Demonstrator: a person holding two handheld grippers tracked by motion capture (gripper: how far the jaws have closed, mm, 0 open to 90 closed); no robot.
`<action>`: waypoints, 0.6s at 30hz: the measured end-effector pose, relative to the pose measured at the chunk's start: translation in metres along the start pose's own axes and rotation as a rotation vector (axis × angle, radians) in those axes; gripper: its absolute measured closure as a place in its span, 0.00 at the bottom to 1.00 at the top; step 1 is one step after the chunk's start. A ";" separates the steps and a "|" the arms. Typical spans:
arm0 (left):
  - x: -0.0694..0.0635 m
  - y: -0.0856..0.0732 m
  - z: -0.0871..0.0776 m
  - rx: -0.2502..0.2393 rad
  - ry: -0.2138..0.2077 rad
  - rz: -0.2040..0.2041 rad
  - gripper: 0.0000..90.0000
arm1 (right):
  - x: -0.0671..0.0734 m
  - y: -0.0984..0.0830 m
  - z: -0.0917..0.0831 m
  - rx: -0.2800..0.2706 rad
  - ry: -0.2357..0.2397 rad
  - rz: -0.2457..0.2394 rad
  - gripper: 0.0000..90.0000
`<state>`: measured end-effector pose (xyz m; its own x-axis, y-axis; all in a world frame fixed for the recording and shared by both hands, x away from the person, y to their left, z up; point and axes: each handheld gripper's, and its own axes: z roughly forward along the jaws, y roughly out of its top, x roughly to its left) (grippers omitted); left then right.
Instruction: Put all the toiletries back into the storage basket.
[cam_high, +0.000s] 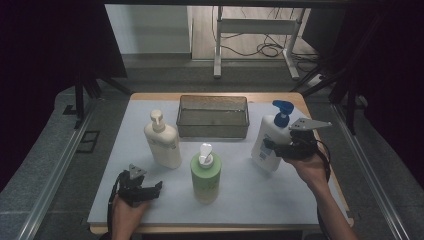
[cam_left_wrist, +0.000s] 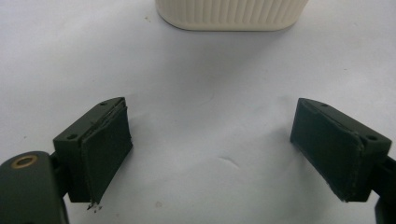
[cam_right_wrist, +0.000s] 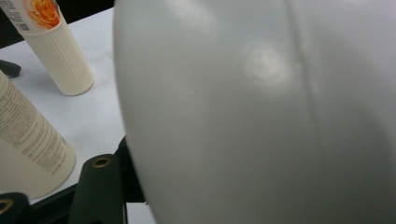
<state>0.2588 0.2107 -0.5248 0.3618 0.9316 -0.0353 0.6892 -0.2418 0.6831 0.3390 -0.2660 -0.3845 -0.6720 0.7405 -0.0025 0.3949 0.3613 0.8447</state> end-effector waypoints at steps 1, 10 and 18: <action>0.000 0.000 0.000 0.000 0.000 0.000 0.13 | 0.000 0.001 0.001 0.000 -0.002 0.000 0.42; 0.000 0.000 0.000 0.000 0.000 0.000 0.13 | 0.002 0.010 0.009 -0.007 0.001 0.014 0.42; 0.000 0.000 0.000 0.000 0.000 0.000 0.13 | 0.005 0.016 0.015 -0.005 0.005 0.012 0.42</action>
<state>0.2588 0.2107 -0.5249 0.3619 0.9316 -0.0350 0.6888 -0.2420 0.6834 0.3514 -0.2480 -0.3793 -0.6702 0.7421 0.0100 0.4000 0.3498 0.8472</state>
